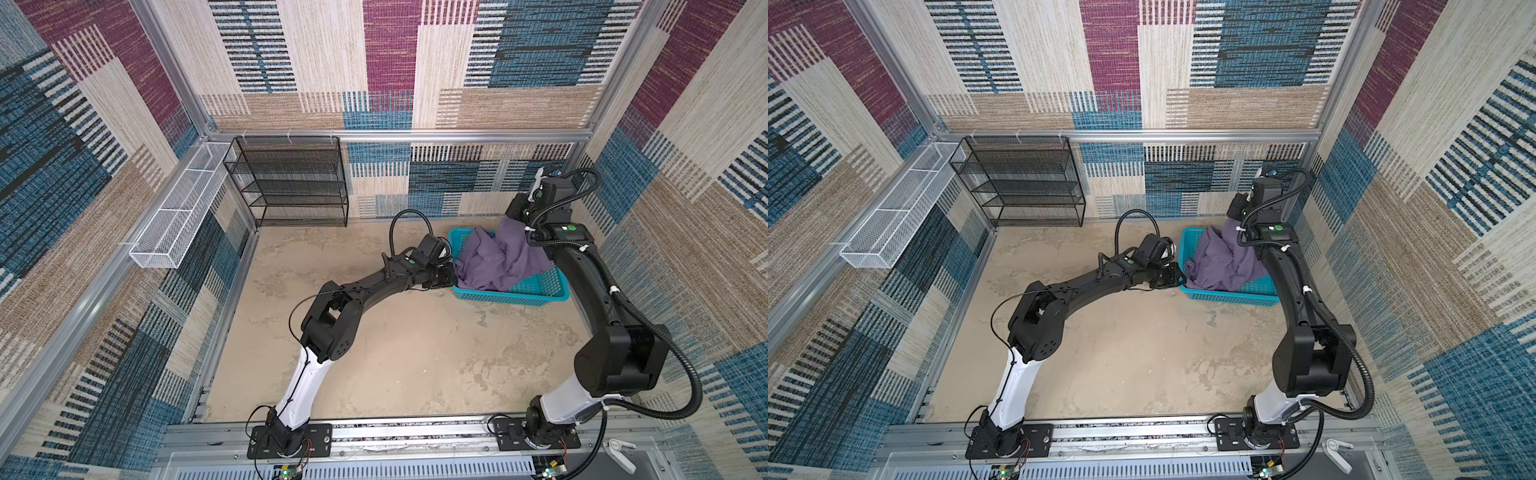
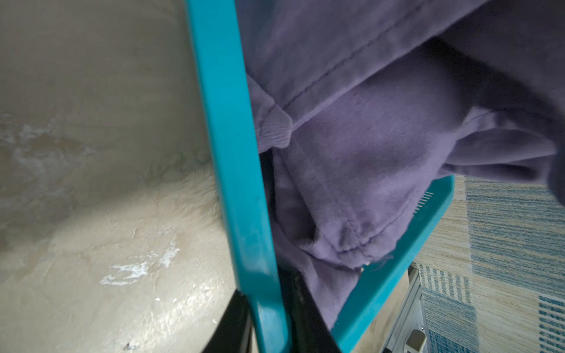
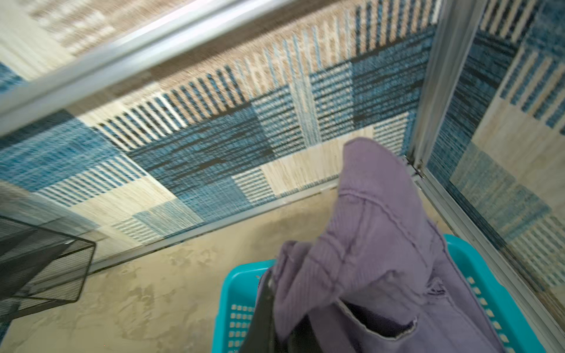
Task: Fold and stack the trousers
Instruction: Pick up the trousers from the basket.
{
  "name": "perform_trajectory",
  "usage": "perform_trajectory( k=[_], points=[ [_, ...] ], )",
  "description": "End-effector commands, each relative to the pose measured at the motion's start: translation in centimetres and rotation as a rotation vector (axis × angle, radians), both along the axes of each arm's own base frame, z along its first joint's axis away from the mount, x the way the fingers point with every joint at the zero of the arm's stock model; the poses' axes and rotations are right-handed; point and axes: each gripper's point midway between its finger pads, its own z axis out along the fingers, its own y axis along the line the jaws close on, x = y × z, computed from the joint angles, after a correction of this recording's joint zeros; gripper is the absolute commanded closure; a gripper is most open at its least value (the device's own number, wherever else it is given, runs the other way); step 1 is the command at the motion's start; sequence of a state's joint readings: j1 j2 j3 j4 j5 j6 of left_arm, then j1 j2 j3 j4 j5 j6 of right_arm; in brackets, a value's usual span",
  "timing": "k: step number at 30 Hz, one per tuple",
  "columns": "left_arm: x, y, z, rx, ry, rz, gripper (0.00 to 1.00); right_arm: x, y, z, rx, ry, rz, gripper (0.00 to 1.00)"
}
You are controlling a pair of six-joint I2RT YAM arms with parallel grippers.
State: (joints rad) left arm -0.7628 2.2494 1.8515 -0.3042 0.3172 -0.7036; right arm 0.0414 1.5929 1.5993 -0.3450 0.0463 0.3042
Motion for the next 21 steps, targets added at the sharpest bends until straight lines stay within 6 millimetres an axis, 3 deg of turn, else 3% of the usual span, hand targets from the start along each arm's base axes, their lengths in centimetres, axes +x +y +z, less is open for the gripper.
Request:
perform_trajectory(
  k=[1, 5, 10, 13, 17, 21],
  points=[
    [-0.7, 1.4, -2.3, 0.098, 0.040, -0.004, 0.76, -0.2, 2.1, 6.3, -0.017, -0.161, 0.045, 1.00],
    [-0.5, 1.4, -2.2, 0.097, 0.032, -0.001, 0.76, -1.4, 4.3, 12.0, -0.003, -0.275, 0.105, 1.00],
    [-0.2, 0.7, -1.5, 0.065, 0.036, 0.000, 0.75, -4.2, 7.5, 20.3, 0.016, -0.453, 0.238, 1.00],
    [-0.4, 0.1, -0.3, 0.035, 0.029, -0.032, 0.65, -6.4, 9.5, 24.5, 0.031, -0.550, 0.342, 1.00],
    [-0.4, 0.1, 2.7, 0.007, -0.013, -0.046, 0.47, -9.1, 11.4, 28.5, 0.047, -0.638, 0.478, 1.00],
    [-0.6, 0.8, 8.3, -0.053, -0.106, -0.049, 0.32, -12.0, 13.5, 30.9, 0.078, -0.716, 0.648, 1.00]
  ],
)
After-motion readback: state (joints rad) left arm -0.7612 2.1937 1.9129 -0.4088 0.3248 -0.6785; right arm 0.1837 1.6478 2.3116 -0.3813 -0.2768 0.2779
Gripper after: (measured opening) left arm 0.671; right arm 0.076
